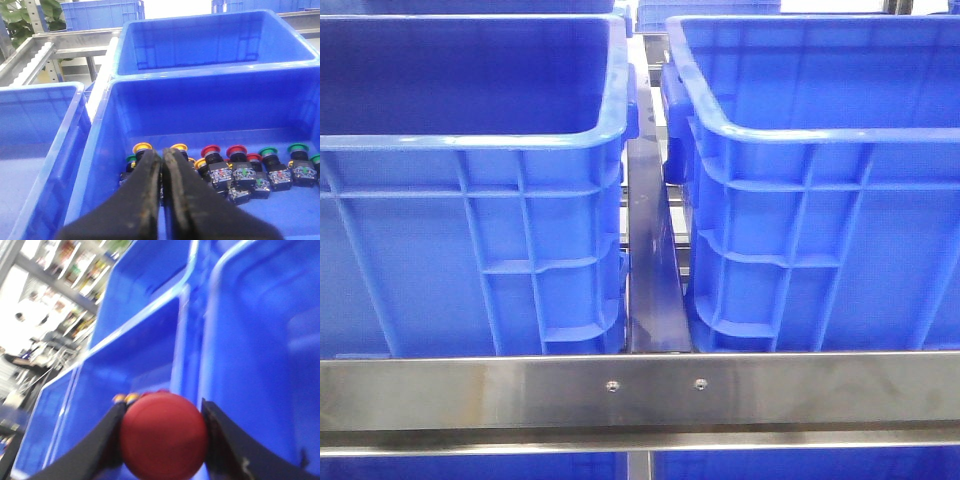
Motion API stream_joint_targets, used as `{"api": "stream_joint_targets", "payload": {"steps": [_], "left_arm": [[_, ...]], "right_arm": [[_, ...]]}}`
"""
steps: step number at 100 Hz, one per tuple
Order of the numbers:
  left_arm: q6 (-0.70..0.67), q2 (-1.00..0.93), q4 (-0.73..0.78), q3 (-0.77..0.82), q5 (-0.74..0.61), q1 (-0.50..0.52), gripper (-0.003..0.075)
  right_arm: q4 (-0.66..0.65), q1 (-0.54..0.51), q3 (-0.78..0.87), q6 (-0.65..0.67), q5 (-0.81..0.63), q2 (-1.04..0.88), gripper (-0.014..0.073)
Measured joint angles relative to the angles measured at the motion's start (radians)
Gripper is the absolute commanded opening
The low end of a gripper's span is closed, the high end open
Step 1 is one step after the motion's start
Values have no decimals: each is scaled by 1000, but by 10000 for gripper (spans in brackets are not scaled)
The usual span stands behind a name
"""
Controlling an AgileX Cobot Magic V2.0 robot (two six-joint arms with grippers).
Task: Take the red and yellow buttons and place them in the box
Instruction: 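Carry the red button with the right gripper over the empty bin, then lower the red button into the empty bin and open the right gripper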
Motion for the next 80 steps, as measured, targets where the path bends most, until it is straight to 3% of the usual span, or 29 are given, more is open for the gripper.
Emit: {"api": "stream_joint_targets", "payload": {"steps": [44, 80], "left_arm": [[0, 0, 0, 0, 0, 0, -19], [0, 0, 0, 0, 0, 0, -19]], "right_arm": [[6, -131, -248, -15, 2, 423, 14], [20, -144, -471, -15, 64, 779, 14]]}}
